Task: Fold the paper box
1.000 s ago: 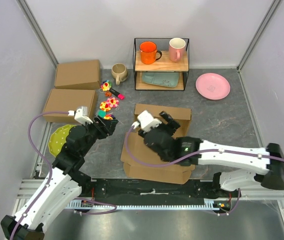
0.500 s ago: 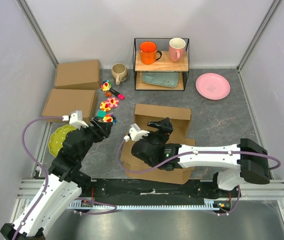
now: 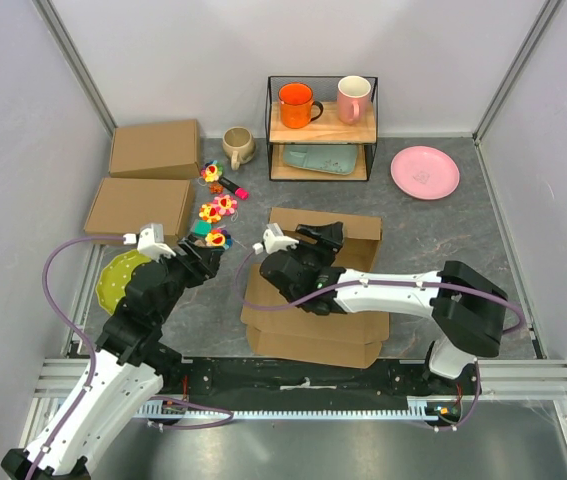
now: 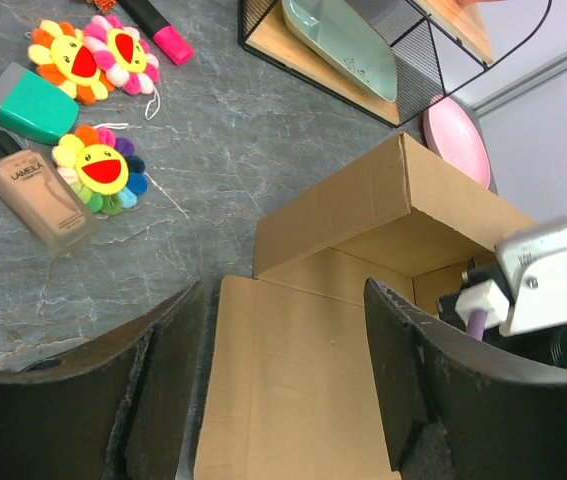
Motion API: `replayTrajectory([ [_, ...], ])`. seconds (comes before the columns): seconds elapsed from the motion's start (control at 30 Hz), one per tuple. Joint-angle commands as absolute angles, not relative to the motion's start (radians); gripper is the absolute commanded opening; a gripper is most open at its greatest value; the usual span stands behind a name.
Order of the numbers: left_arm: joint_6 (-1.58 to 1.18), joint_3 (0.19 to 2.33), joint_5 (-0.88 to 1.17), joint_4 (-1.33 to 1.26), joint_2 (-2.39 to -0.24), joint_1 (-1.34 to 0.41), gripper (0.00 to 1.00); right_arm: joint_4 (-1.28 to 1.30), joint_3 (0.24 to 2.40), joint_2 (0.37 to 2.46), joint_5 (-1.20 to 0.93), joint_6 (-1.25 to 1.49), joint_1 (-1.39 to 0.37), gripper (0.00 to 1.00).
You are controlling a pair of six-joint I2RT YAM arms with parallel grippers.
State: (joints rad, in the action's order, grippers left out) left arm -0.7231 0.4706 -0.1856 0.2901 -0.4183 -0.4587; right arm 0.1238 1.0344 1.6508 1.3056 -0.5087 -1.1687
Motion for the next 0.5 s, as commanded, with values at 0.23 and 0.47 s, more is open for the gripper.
replayTrajectory([
  [0.23,-0.709,0.482,-0.215,0.29,-0.391,-0.46,0.72,0.08,1.101,1.663,1.331,-0.563,-1.144,0.13],
  [0.47,-0.669,0.59,-0.238,0.276,-0.408,-0.46,0.72,0.319,1.23,1.571,1.336,-0.392,-1.123,0.0],
])
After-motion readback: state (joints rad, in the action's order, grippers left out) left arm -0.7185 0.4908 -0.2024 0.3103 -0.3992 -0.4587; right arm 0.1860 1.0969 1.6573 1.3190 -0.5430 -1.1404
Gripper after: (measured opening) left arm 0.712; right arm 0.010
